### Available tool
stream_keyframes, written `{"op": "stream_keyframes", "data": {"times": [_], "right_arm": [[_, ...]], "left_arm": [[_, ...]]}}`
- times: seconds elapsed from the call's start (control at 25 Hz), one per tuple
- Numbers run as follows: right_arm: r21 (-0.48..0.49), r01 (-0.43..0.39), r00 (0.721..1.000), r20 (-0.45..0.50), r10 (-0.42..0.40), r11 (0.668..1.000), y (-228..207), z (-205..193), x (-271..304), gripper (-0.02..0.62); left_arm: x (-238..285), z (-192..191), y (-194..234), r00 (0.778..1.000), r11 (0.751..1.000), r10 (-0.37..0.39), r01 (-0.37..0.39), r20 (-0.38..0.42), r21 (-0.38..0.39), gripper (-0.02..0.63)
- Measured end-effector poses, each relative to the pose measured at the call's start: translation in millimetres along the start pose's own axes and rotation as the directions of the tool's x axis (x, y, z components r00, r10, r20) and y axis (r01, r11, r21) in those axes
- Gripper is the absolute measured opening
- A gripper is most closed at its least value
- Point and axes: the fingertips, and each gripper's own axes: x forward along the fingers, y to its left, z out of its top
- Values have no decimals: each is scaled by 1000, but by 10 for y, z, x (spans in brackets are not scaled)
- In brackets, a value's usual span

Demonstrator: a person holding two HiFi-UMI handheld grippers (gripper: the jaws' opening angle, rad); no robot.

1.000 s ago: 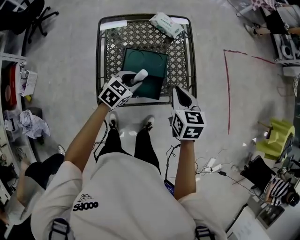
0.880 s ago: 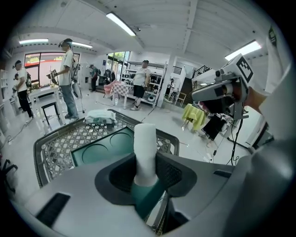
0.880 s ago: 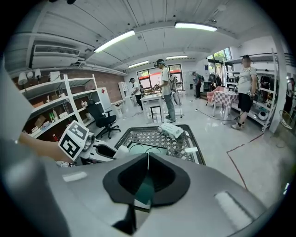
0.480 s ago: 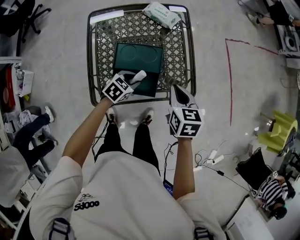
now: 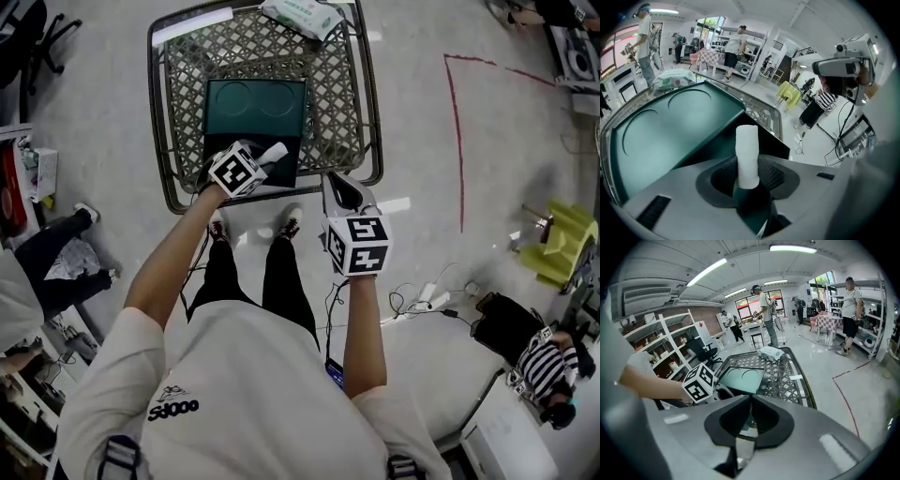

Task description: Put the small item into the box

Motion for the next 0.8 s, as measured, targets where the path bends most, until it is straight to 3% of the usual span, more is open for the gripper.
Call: {"op": "stream_keyframes", "data": {"times": [0.32,0.64,0.8], "right_arm": [[-21,7,1000,-27,-8,1000,-66,-152,-50,11],[16,28,1000,-12,-27,999,-167,-213,-138,12],[23,38,999,-1,-38,999,-154,-232,-162,12]], "left_arm": [[210,3,8,996,999,8,-11,-94,-38,133],[306,-22,3,991,999,32,-34,-133,-9,150],[289,-36,-9,992,999,35,-37,-119,-16,199]]}}
